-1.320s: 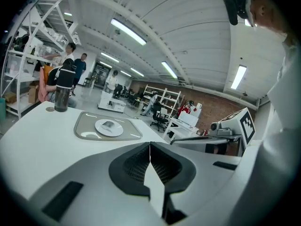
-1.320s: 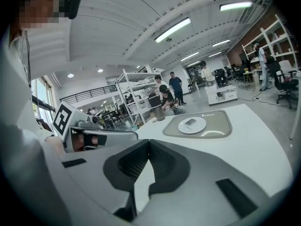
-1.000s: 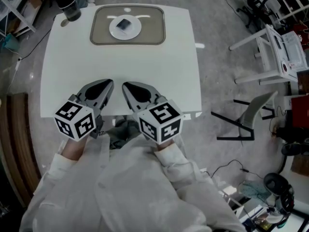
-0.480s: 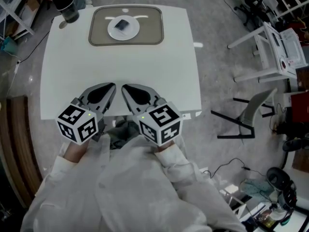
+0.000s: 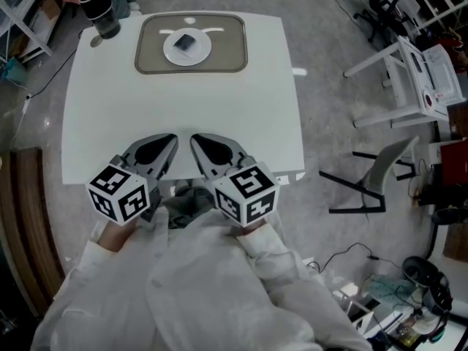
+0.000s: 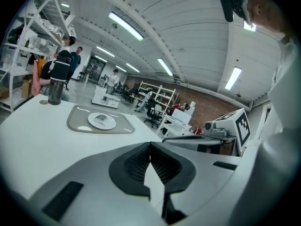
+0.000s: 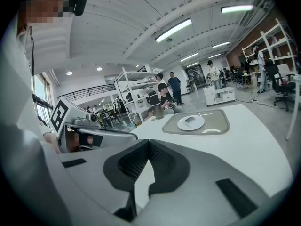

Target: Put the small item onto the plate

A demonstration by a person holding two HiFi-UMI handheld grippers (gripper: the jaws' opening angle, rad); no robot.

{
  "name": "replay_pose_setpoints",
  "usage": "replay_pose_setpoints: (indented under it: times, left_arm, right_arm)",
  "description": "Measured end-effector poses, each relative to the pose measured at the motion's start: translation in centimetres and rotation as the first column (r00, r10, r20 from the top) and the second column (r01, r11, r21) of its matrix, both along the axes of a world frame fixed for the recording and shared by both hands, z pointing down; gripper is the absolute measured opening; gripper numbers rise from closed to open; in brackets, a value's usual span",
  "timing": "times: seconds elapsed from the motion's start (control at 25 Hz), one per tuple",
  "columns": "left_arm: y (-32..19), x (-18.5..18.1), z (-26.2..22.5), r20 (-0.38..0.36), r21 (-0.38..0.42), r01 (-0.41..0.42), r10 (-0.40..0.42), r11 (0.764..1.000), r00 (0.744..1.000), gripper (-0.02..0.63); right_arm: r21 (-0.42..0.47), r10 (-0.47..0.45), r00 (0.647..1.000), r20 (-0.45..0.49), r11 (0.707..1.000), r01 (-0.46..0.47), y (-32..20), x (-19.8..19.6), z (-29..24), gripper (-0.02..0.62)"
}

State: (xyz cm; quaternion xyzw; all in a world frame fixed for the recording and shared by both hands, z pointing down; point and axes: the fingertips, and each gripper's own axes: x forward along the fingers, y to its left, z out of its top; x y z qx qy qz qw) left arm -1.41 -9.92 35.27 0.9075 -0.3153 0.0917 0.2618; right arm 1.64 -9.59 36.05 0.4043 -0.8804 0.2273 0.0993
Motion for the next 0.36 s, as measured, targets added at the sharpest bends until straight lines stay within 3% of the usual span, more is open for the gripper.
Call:
replay_pose_setpoints:
  times: [0.36]
  left_arm:
    - [0.1,-1.5,-0.6,-0.04,-0.009,0.004,-0.004,1.0,0.999,0.011]
  right_arm:
    - [-0.014,0.013,1.0,-0.019,1.0,-0.014,-0.1,-0.9,0.1,0.015]
